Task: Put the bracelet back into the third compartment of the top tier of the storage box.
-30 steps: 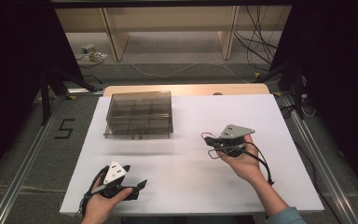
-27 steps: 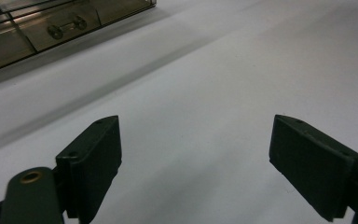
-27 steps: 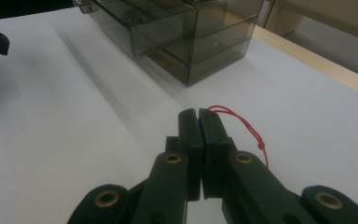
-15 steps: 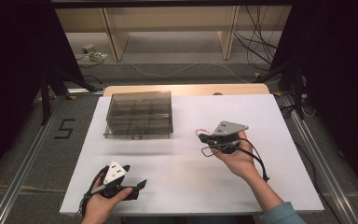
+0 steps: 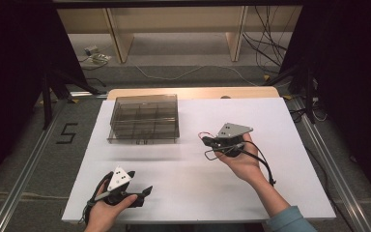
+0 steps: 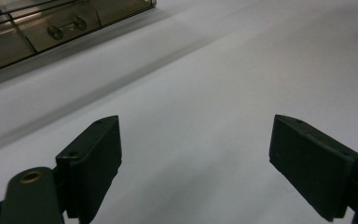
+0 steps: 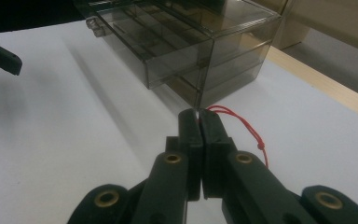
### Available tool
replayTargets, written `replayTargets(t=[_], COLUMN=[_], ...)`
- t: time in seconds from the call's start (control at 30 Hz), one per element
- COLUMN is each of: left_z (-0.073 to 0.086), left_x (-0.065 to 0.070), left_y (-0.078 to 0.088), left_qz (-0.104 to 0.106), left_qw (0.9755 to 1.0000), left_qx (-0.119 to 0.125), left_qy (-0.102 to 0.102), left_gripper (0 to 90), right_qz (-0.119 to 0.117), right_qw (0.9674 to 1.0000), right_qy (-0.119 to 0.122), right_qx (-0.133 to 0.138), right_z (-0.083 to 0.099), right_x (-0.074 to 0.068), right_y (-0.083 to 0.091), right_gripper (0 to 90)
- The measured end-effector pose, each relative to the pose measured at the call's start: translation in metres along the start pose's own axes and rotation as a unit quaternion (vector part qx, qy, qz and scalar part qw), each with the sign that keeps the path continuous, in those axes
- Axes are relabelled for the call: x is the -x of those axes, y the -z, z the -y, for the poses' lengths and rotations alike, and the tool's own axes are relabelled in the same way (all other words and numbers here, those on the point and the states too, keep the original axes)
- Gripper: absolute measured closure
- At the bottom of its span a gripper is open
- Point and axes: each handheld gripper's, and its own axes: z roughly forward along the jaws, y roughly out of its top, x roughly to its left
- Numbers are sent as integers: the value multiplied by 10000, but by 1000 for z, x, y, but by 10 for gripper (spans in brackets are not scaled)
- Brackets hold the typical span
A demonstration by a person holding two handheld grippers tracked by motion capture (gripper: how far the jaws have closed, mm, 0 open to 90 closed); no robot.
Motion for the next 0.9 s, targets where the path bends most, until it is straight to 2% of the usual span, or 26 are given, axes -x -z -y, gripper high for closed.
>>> replayTargets(t=[0.9], left_z=[0], left_x=[0], left_y=[0], left_qz=[-48], left_qw=[10000], left_qx=[-17], left_qy=[-55], left_gripper=[168], right_qz=[-83], right_qw=[9999], right_qy=[71], right_qx=[86], right_z=[-14], right_x=[-5], right_y=[-9], right_gripper=[889])
